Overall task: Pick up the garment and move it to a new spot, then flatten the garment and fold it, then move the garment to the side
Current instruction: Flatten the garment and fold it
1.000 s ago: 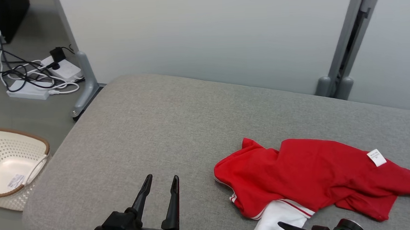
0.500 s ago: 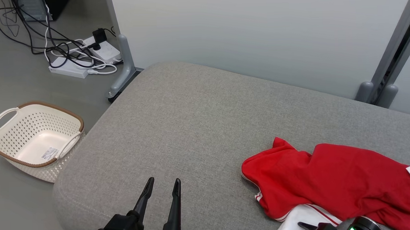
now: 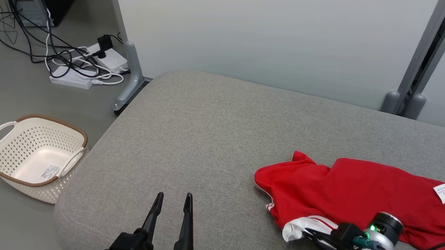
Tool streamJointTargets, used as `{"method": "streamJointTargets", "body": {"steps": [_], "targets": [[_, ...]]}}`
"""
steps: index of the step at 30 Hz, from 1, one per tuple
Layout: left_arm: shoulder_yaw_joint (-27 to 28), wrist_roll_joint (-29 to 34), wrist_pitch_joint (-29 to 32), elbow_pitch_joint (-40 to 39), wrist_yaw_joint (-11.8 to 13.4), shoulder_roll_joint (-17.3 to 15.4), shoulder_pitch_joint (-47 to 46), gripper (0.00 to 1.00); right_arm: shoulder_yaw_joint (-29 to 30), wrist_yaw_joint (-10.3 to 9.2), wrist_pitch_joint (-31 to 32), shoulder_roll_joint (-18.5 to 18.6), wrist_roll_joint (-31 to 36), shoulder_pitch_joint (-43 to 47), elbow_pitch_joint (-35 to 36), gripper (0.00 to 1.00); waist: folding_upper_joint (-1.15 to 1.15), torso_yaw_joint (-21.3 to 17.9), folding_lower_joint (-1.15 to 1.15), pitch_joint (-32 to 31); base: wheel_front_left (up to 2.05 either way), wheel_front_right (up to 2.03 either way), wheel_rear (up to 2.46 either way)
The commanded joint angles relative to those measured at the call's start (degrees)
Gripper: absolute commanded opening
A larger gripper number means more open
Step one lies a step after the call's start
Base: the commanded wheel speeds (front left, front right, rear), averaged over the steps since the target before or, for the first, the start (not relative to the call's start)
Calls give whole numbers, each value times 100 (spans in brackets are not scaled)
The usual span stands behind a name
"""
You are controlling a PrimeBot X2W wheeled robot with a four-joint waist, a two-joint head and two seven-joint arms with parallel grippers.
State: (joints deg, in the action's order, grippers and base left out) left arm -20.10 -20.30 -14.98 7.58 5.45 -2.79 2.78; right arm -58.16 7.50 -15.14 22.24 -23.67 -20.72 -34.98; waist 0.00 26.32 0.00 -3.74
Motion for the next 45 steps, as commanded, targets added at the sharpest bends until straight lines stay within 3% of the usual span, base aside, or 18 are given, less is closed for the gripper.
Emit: {"method": "streamJointTargets", "body": {"steps": [1, 8, 14, 19, 25, 26, 27, 32, 38, 45], "targets": [[15, -9, -19, 30, -52, -24, -12, 100, -99, -3, 2, 204, 141, -194, 109, 0, 0, -83, 0, -42, 0, 0, 0], [-76, -33, -20, 47, -73, -24, -94, 100, -92, -3, 1, 1119, 69, -1529, 408, 0, 0, -210, 0, -34, 0, 0, 0], [-339, -125, -19, -40, -19, -25, -125, 100, 180, -3, 1, 1776, -151, -2783, -46, 0, 0, -16, 0, 229, 0, 0, 0], [-483, -190, -20, -228, 180, -27, -215, 100, 105, -2, 2, 1922, -272, -3486, -730, 0, 0, 221, 0, 596, 0, 0, 0], [-681, -257, -20, -792, 642, -22, -247, 100, -193, -2, 1, 1943, -279, -4461, -1783, 0, 0, 491, 0, 1255, 0, 0, 0], [-722, -270, -20, -881, 721, -21, -233, 100, -194, -2, 2, 1892, -336, -4516, -1966, 73, 0, 516, 0, 1326, 0, 0, 0], [-756, -285, -20, -956, 793, -21, -211, 100, -202, -2, 2, 1833, -413, -4533, -2149, 100, 0, 535, 0, 1382, 0, 0, 0], [-919, -304, -20, -1057, 967, -26, -173, 100, -381, -2, 2, 1680, -689, -4457, -2257, 100, 0, 548, 0, 1455, 0, 0, 0], [-1006, -276, -20, -761, 753, -25, -425, 100, -260, -2, 2, 1725, -912, -4111, -1841, 100, 0, 404, 0, 1122, 0, 0, 0], [-653, -161, -20, -485, 511, -22, -606, 100, 538, -2, 2, 1486, -865, -3452, -1049, 100, 0, -461, 0, 675, 0, 0, 0]]}}
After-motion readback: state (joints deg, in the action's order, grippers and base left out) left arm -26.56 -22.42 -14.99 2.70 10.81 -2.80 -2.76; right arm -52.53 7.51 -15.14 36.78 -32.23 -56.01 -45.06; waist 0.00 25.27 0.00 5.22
